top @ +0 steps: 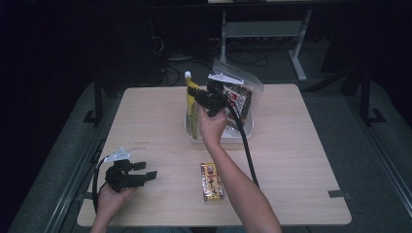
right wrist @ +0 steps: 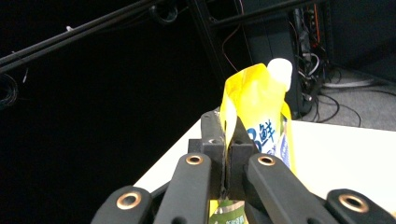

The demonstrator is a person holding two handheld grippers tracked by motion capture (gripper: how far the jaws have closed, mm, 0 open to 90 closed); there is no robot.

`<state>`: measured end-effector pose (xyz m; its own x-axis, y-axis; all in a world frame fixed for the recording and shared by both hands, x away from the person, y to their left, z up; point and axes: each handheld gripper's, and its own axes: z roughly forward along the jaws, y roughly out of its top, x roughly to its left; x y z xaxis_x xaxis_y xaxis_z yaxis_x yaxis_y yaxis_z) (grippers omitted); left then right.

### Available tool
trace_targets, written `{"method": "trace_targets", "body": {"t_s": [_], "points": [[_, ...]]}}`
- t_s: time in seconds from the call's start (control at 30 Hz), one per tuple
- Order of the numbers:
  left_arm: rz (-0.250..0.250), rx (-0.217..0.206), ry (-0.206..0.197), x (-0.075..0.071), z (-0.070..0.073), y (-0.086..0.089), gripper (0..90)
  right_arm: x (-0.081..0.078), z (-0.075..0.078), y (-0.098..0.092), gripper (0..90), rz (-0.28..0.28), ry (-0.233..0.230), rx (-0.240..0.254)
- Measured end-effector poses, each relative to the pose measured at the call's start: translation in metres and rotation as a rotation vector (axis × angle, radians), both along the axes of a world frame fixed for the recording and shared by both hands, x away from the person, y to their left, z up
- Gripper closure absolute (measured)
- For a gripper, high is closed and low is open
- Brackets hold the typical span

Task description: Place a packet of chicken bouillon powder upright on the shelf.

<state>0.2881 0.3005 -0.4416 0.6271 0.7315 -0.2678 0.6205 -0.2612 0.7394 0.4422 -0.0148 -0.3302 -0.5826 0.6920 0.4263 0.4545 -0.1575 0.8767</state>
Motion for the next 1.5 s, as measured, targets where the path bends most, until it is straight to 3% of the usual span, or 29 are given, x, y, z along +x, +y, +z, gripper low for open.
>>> {"method": "trace_targets", "body": {"t_s": [0.2, 0.63, 1.03, 1.5], "points": [[-0.006, 0.006, 0.001, 0.000, -0.001, -0.003, 28.9, -0.005, 0.007, -0.005, 89.0, 0.000, 0.018, -0.034], [-0.001, 0.006, 0.000, 0.000, 0.000, -0.001, 28.9, -0.007, 0.010, -0.009, 87.9, 0.047, 0.060, -0.030], [-0.002, 0.006, 0.001, 0.000, -0.001, -0.001, 28.9, -0.013, 0.028, -0.015, 87.5, 0.107, 0.127, -0.126], [0.000, 0.008, 0.001, 0.000, -0.001, -0.001, 28.9, -0.024, 0.037, -0.025, 87.2, 0.186, 0.210, -0.162]]}}
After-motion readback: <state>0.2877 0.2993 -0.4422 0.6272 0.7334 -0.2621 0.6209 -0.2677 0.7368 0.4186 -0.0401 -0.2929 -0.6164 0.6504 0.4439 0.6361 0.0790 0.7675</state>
